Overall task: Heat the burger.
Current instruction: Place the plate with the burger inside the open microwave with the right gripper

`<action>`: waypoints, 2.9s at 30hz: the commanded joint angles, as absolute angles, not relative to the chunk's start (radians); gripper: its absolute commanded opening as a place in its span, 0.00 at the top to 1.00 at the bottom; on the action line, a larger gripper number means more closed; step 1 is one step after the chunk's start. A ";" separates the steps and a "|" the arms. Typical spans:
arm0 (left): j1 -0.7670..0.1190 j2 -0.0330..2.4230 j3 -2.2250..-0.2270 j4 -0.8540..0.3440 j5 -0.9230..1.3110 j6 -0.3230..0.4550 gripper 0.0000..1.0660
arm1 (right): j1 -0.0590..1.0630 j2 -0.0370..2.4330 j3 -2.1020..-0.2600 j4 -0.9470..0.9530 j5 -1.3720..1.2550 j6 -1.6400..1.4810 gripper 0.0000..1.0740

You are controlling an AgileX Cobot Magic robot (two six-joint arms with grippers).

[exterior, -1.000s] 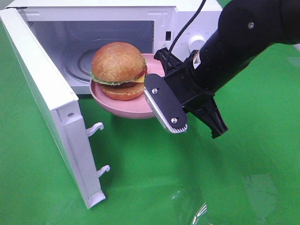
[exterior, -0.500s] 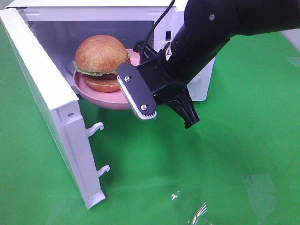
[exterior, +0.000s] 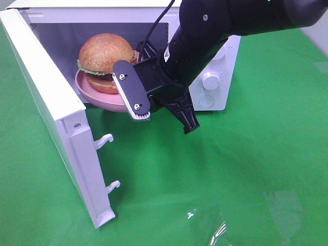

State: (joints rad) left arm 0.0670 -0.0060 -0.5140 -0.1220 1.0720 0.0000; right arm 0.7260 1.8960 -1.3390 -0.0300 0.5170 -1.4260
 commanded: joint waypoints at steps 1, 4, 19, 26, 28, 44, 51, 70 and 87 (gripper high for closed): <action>0.070 -0.021 -0.514 -0.127 1.065 -0.010 0.09 | 0.727 1.901 -1.375 -0.031 0.458 -1.402 1.00; 0.070 -0.021 -0.514 -0.127 1.065 -0.010 0.09 | 0.727 1.923 -1.406 -0.047 0.459 -1.372 1.00; 0.070 -0.021 -0.514 -0.127 1.065 -0.010 0.09 | 0.727 2.044 -1.563 -0.179 0.492 -1.164 1.00; 0.070 -0.021 -0.514 -0.127 1.065 -0.010 0.09 | 0.725 2.112 -1.634 -0.211 0.492 -1.085 1.00; 0.070 -0.021 -0.514 -0.127 1.065 -0.010 0.09 | 0.725 2.121 -1.646 -0.222 0.492 -1.071 1.00; 0.070 -0.021 -0.514 -0.127 1.065 -0.010 0.09 | 0.724 2.251 -1.842 -0.327 0.526 -0.881 1.00; 0.070 -0.021 -0.514 -0.127 1.065 -0.010 0.09 | 0.724 2.306 -1.930 -0.326 0.535 -0.845 1.00; 0.070 -0.021 -0.514 -0.127 1.065 -0.010 0.09 | 0.724 2.346 -1.990 -0.226 0.532 -1.026 1.00; 0.070 -0.021 -0.514 -0.127 1.065 -0.010 0.09 | 0.724 2.346 -1.990 -0.210 0.531 -1.025 0.97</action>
